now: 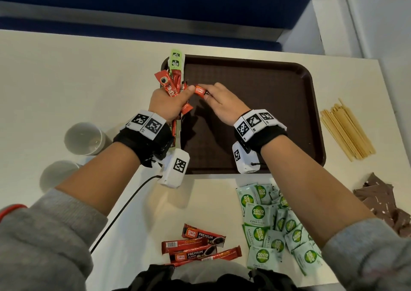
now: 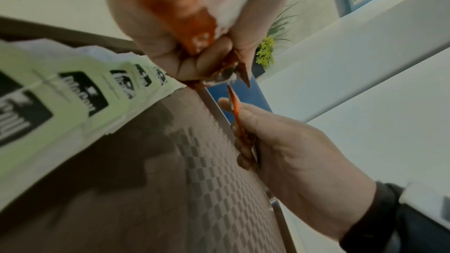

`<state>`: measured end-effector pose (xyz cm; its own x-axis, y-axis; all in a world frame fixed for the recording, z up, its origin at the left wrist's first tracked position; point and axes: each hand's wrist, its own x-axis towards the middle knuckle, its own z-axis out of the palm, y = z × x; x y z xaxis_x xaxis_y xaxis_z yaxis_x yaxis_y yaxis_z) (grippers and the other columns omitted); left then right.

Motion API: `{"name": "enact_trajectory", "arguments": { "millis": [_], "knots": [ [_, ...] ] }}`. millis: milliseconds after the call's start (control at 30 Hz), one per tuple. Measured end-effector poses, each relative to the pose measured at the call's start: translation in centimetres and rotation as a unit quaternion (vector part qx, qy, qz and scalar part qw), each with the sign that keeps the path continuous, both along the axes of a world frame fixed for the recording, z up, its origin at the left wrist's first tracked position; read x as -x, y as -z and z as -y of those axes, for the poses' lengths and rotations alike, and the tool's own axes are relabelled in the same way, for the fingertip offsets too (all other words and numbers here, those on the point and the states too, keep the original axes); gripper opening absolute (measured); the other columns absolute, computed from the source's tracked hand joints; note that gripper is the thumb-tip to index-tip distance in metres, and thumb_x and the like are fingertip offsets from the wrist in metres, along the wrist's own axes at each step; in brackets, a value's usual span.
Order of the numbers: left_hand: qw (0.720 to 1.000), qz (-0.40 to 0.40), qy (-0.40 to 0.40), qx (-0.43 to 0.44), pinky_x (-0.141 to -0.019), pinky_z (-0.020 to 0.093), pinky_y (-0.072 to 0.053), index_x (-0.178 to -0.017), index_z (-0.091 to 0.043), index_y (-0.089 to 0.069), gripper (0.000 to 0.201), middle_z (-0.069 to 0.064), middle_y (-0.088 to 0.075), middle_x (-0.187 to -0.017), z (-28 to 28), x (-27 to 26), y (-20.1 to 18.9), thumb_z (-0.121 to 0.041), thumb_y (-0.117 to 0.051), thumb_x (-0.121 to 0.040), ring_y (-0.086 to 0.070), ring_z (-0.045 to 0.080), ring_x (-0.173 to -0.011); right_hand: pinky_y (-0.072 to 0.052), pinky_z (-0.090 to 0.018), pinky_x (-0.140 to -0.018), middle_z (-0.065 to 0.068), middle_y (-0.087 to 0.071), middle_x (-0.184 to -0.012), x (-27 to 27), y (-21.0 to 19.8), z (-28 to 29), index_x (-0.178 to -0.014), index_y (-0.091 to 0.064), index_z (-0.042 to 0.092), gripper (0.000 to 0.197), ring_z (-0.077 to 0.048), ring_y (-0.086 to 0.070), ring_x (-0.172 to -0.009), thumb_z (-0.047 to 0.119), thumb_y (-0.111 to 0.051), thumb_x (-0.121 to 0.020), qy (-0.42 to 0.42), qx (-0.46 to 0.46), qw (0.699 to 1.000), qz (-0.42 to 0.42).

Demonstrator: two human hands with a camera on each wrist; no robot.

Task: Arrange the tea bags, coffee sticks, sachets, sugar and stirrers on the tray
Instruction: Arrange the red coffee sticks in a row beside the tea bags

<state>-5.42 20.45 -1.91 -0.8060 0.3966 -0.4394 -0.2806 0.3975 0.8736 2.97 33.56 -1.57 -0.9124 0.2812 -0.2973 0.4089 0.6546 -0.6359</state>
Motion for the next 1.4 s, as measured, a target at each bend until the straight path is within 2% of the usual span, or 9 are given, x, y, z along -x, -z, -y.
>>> {"name": "enact_trajectory", "arguments": {
  "millis": [167, 333, 467, 567, 867, 1000, 1100, 1233, 1400],
  "knots": [
    [1.000, 0.013, -0.018, -0.005, -0.090, 0.044, -0.054, -0.096, -0.016, -0.069, 0.031, 0.007, -0.072, -0.096, 0.2, 0.2, -0.1, -0.036, -0.078, -0.074, -0.070, 0.022, -0.090, -0.029, -0.018, -0.074, -0.001, -0.041, -0.101, 0.2, 0.3, -0.4, -0.140, -0.042, 0.021, 0.044, -0.011, -0.042, -0.091, 0.015, -0.049, -0.096, -0.043, -0.006, 0.999, 0.003],
    [1.000, -0.013, -0.025, 0.013, -0.084, 0.031, -0.055, -0.103, -0.012, -0.070, 0.029, -0.001, -0.068, -0.085, 0.0, 0.9, -0.1, -0.022, -0.075, -0.077, -0.066, 0.014, -0.081, -0.033, -0.016, -0.084, 0.000, -0.056, -0.105, 0.3, 0.1, -1.0, -0.130, -0.055, 0.021, 0.043, -0.010, -0.050, -0.098, 0.018, -0.063, -0.088, -0.016, 0.015, 0.999, -0.029],
    [0.999, -0.029, -0.019, 0.021, -0.067, 0.022, -0.052, -0.098, -0.011, -0.069, 0.024, -0.005, -0.064, -0.074, 0.0, 1.4, 0.1, -0.020, -0.074, -0.078, -0.061, 0.007, -0.065, -0.033, -0.006, -0.071, 0.006, -0.065, -0.100, 0.5, 0.1, -1.9, -0.112, -0.068, 0.021, 0.030, -0.003, -0.053, -0.091, 0.023, -0.070, -0.082, 0.077, 0.022, 0.996, -0.048],
    [0.999, -0.035, -0.011, 0.027, -0.072, 0.026, -0.052, -0.091, -0.016, -0.065, 0.018, -0.003, -0.065, -0.078, -0.2, 1.6, 0.3, -0.024, -0.075, -0.078, -0.061, 0.009, -0.068, -0.036, -0.015, -0.076, 0.012, -0.060, -0.088, 0.9, 0.4, -2.4, -0.106, -0.071, 0.021, 0.020, 0.001, -0.050, -0.079, 0.021, -0.064, -0.087, 0.090, 0.008, 0.995, -0.032],
    [0.999, -0.030, -0.009, 0.040, -0.087, 0.041, -0.055, -0.083, -0.019, -0.064, 0.016, 0.008, -0.071, -0.094, -0.5, 2.1, 0.2, -0.026, -0.077, -0.076, -0.068, 0.022, -0.087, -0.045, -0.027, -0.097, -0.007, -0.065, -0.117, 2.3, 1.8, -3.5, -0.117, -0.066, 0.016, 0.027, -0.020, -0.059, -0.109, 0.015, -0.059, -0.092, 0.116, -0.041, 0.992, 0.038],
    [0.998, -0.041, -0.002, 0.047, -0.088, 0.040, -0.054, -0.079, -0.024, -0.062, 0.016, 0.004, -0.071, -0.090, -0.6, 2.5, 0.0, -0.029, -0.076, -0.076, -0.068, 0.020, -0.087, -0.039, -0.025, -0.093, -0.008, -0.056, -0.120, 2.5, 2.6, -3.8, -0.115, -0.066, 0.017, 0.028, -0.022, -0.051, -0.114, 0.020, -0.064, -0.088, 0.136, -0.104, 0.985, 0.020],
    [0.998, -0.040, -0.002, 0.041, -0.089, 0.041, -0.054, -0.088, -0.018, -0.065, 0.019, 0.005, -0.072, -0.093, -0.7, 2.5, -0.2, -0.028, -0.076, -0.076, -0.068, 0.020, -0.088, -0.037, -0.030, -0.094, -0.006, -0.050, -0.119, 2.7, 2.8, -3.7, -0.113, -0.066, 0.021, 0.032, -0.021, -0.042, -0.117, 0.023, -0.071, -0.081, 0.118, -0.145, 0.982, -0.001],
    [0.998, -0.043, -0.001, 0.035, -0.089, 0.044, -0.054, -0.098, -0.009, -0.068, 0.030, 0.008, -0.072, -0.094, -0.8, 2.5, -0.2, -0.029, -0.076, -0.076, -0.068, 0.021, -0.087, -0.037, -0.027, -0.087, -0.005, -0.054, -0.112, 3.4, 3.1, -3.5, -0.106, -0.070, 0.020, 0.027, -0.020, -0.048, -0.111, 0.020, -0.073, -0.079, 0.083, -0.154, 0.985, 0.000],
    [0.999, -0.037, 0.000, 0.023, -0.090, 0.044, -0.054, -0.091, -0.017, -0.067, 0.021, 0.007, -0.072, -0.094, -1.0, 3.0, -0.1, -0.027, -0.077, -0.076, -0.068, 0.020, -0.088, -0.044, -0.034, -0.088, -0.006, -0.058, -0.108, 4.6, 3.5, -3.6, -0.104, -0.070, 0.018, 0.023, -0.021, -0.052, -0.107, 0.019, -0.071, -0.081, 0.102, -0.154, 0.983, -0.018]
  ]
}}
